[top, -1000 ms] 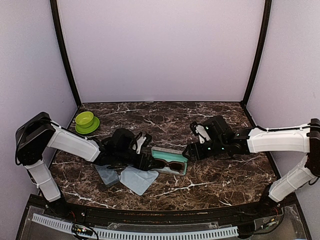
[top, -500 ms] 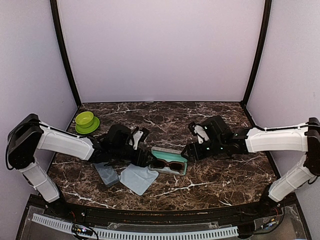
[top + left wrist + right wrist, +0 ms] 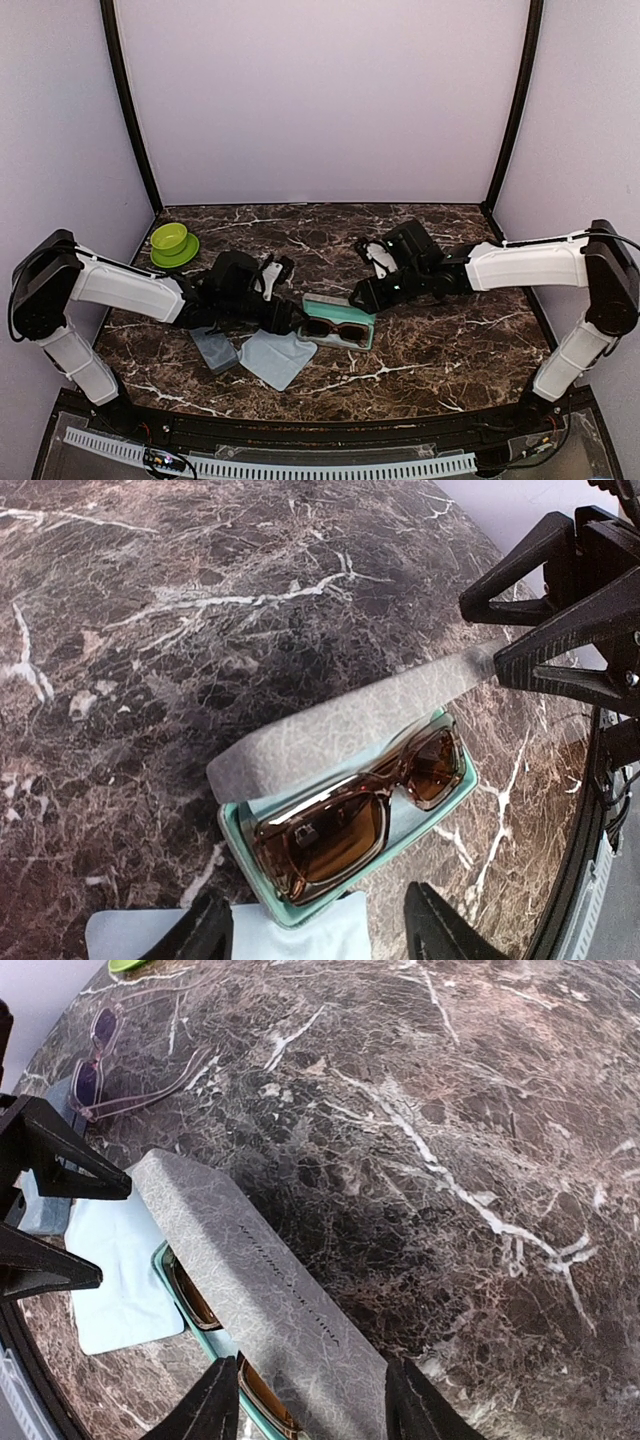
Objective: Organize the sunglasses
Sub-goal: Rotate the case with sunglasses at the center of the board.
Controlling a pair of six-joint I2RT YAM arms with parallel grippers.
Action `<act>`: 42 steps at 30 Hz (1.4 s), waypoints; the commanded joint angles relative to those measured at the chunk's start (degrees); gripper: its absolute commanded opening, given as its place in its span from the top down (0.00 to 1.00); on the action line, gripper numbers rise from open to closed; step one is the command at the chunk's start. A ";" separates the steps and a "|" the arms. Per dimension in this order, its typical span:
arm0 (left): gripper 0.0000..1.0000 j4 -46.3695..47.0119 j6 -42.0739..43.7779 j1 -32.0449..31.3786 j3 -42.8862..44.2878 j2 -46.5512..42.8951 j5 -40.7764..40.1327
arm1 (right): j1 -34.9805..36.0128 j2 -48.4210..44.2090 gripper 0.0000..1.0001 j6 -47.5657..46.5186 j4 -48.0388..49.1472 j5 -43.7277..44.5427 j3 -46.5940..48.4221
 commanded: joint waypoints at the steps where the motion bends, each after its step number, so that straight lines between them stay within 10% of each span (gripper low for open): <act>1: 0.40 1.99 -1.39 -0.35 -2.25 0.51 1.20 | -0.49 3.06 0.52 -2.02 -0.27 -3.21 2.11; 42: 0.42 5.94 0.40 -9.51 -2.06 8.32 -12.29 | 1.98 3.38 0.60 -3.29 0.41 -6.38 -0.09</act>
